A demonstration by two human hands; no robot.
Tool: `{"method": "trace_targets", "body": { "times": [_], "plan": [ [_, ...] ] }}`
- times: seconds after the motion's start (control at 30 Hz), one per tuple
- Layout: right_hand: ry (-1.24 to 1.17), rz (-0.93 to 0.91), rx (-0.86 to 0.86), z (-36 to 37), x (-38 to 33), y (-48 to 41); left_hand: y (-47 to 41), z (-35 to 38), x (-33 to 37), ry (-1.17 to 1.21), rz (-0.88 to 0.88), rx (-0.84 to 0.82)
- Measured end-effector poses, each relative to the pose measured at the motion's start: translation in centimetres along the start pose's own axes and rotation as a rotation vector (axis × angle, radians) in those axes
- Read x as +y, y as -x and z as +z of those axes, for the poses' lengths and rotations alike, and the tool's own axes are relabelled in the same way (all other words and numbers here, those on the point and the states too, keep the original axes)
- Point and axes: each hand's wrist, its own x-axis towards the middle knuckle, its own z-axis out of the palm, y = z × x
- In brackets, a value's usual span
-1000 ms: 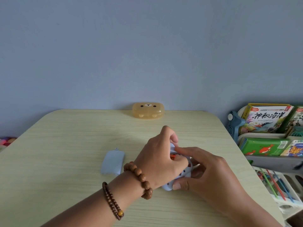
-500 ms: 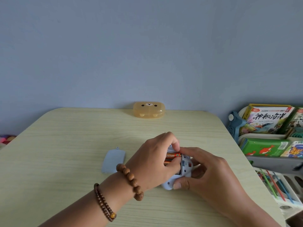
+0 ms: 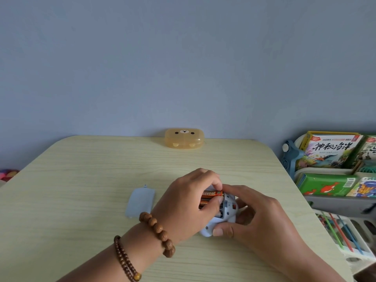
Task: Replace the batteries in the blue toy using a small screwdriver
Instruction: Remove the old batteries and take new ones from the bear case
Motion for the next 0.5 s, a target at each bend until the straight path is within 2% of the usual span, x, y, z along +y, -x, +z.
{"method": "trace_targets", "body": {
  "times": [0.2,0.37,0.5],
  "plan": [
    [0.019,-0.026,-0.024,-0.2,-0.3,-0.3,0.1,-0.4,-0.3,0.142,-0.109,-0.054],
    [0.087,0.008,-0.17,-2.7,-1.8,-1.7,0.5,-0.7,-0.5,0.167,-0.13,-0.086],
    [0.193,-0.003,0.015,-6.0,-3.0,-8.5,0.6,-0.7,-0.2,0.149,-0.126,-0.089]
  ]
}}
